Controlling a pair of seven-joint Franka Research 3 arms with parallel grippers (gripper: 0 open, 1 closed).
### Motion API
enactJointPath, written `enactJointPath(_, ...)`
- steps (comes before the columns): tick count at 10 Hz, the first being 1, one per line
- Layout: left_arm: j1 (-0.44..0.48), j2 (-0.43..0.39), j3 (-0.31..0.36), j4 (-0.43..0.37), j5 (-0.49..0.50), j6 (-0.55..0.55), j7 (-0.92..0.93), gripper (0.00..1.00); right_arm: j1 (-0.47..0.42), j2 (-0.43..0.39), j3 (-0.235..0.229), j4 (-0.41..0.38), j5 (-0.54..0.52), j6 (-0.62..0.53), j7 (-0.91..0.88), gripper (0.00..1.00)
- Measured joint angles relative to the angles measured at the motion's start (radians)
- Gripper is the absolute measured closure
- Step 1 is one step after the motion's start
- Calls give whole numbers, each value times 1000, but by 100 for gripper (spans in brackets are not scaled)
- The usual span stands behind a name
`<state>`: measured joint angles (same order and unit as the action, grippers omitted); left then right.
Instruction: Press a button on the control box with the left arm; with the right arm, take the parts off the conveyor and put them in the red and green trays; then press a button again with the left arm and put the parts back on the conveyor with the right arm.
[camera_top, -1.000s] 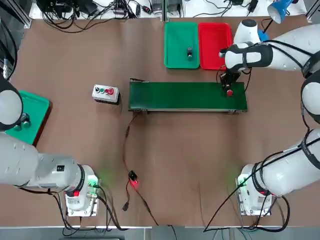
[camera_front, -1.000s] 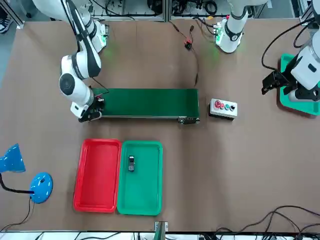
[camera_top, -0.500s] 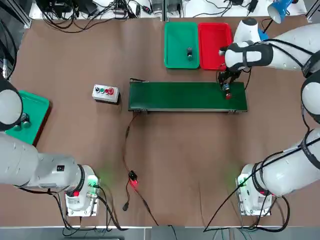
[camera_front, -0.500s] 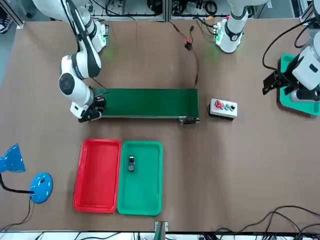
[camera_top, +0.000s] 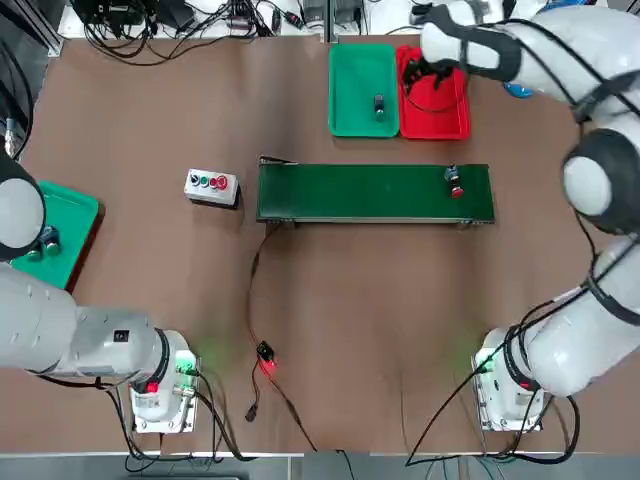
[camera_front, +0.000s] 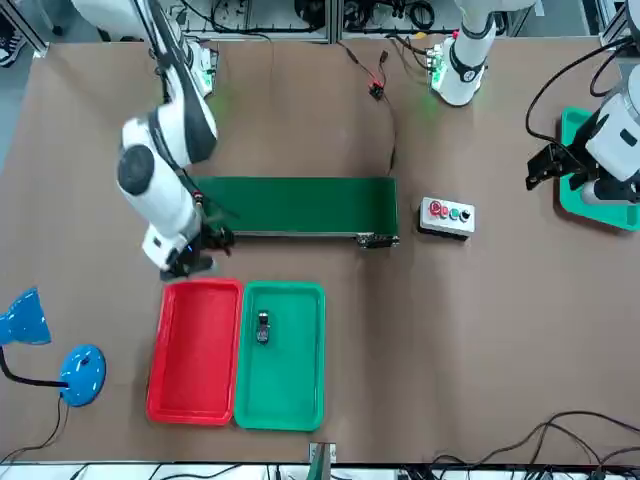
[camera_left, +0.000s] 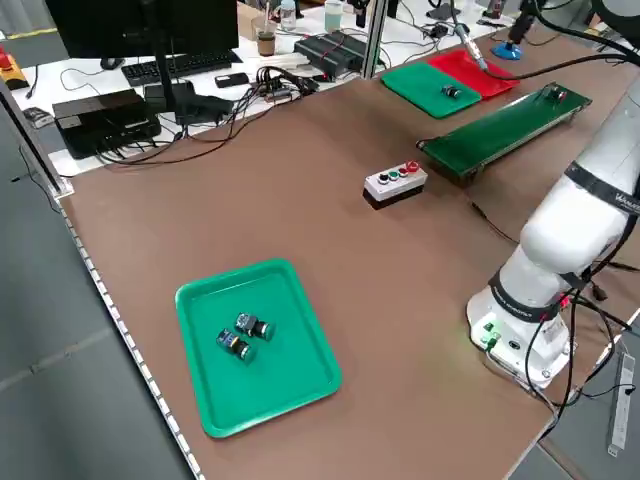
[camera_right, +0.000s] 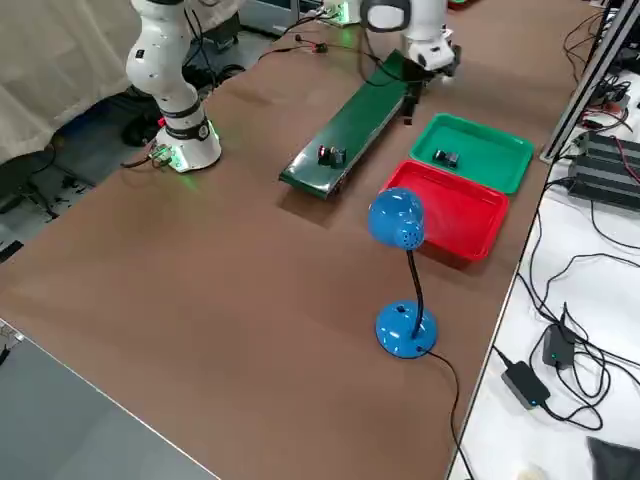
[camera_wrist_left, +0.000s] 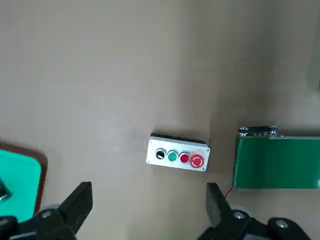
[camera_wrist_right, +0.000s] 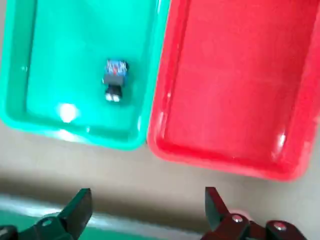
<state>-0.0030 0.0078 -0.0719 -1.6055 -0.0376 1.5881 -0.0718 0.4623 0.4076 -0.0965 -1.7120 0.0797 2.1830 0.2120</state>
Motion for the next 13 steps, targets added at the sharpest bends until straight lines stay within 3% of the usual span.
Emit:
enactJointPath(2,3,1,0,0,0,0,0,0,3,186,-1,155,3,133,97,0)
enactJointPath(4,6,2,1,0,0,0,0,0,11,307,-1,207,8,353,218,0)
enactJointPath(5,11,3,1,0,0,0,0,0,21,341,0,213,8,402,272,0)
enactJointPath(9,18,6,1,0,0,0,1,0,55,406,0,218,8,530,369,1)
enactJointPath(13,18,6,1,0,0,0,1,0,55,427,-4,218,7,543,369,1)
